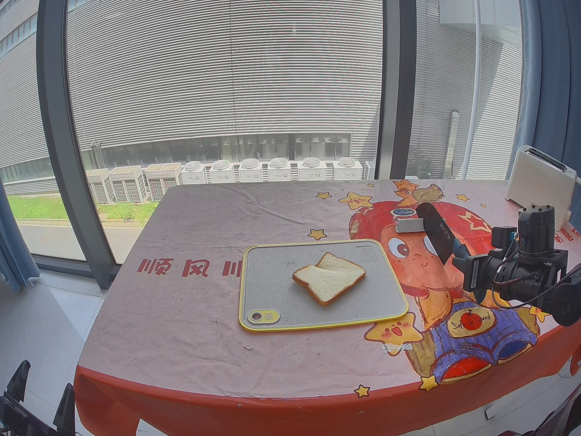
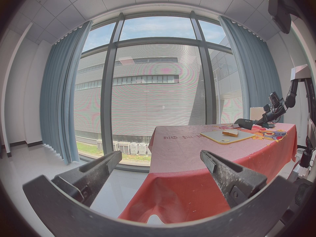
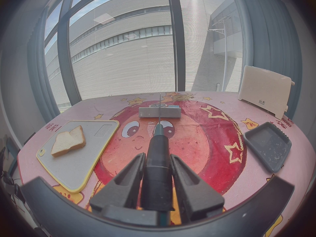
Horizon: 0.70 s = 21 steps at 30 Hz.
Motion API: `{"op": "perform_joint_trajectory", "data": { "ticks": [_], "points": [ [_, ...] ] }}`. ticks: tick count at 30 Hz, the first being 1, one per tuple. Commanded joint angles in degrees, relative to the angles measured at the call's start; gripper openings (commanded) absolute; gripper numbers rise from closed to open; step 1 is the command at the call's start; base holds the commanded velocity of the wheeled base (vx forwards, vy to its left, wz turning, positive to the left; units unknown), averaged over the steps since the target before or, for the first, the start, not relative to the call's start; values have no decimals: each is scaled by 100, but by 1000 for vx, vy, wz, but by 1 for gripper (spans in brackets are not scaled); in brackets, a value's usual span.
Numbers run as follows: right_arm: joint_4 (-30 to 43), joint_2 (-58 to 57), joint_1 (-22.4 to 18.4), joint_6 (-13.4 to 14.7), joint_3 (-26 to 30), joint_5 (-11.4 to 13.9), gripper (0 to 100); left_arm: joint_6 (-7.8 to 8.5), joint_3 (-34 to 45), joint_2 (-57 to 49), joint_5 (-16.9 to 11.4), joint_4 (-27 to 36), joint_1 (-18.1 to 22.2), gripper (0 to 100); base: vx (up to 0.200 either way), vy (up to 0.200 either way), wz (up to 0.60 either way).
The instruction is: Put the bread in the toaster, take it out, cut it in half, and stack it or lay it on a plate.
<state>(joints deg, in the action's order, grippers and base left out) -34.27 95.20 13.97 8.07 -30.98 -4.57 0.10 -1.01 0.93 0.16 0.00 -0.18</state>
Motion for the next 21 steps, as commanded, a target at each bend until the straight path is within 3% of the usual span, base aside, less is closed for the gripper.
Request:
{"op": "perform_joint_trajectory", "data": {
  "ticks": [1,21],
  "points": [
    [-1,-45,18,2,-5,0,0,-1,92,4,2,-9,1,100,0,0,0],
    [8,-906,115,2,-31,0,0,-1,92,4,2,-9,1,100,0,0,0]
  ]
}}
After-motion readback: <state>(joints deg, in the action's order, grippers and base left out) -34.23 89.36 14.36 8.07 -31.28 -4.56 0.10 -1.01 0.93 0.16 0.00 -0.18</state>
